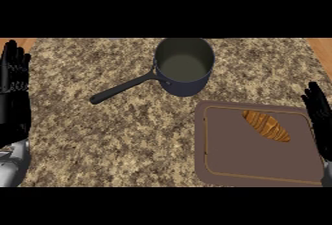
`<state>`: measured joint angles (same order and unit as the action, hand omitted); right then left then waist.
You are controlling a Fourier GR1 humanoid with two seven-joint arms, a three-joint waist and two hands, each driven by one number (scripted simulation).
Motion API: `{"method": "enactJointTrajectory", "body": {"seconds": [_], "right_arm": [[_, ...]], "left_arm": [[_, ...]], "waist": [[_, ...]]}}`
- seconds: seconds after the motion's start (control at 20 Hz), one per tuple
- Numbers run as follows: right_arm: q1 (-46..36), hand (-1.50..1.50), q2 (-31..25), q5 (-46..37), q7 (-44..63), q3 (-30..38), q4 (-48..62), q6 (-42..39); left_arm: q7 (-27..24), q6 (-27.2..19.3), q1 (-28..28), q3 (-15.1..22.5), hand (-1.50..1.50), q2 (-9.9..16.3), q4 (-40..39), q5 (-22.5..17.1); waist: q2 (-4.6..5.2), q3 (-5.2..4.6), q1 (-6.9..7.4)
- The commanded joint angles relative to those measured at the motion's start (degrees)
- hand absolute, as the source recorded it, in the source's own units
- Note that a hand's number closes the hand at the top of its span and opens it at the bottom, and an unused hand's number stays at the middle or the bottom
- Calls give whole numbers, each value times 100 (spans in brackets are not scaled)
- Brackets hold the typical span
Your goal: Pick the croissant from the tray and place it in the pot
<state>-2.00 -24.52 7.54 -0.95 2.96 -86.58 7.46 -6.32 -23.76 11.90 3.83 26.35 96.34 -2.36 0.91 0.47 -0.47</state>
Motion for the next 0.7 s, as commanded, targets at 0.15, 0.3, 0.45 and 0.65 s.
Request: {"method": "enactJointTrajectory", "body": {"seconds": [0.15,0.3,0.45,0.65], "right_arm": [[-438,150,-564,135,-394,-1301,-170,-2322],[-1060,150,-1610,-1321,-1233,-1090,-731,-1966],[-619,-150,-470,-284,-2931,-830,-157,-2006],[-416,-150,-673,785,-4317,-268,344,-3281]], "left_arm": [[651,941,-389,935,0,-388,-666,-480],[1004,1247,-755,1311,0,-596,-973,-718],[1275,1706,-903,1526,0,-659,-1171,-1031],[1367,1760,-777,1548,0,-731,-1325,-1032]], "waist": [[77,-47,230],[-19,-123,93],[8,3,13],[-38,-15,-23]]}}
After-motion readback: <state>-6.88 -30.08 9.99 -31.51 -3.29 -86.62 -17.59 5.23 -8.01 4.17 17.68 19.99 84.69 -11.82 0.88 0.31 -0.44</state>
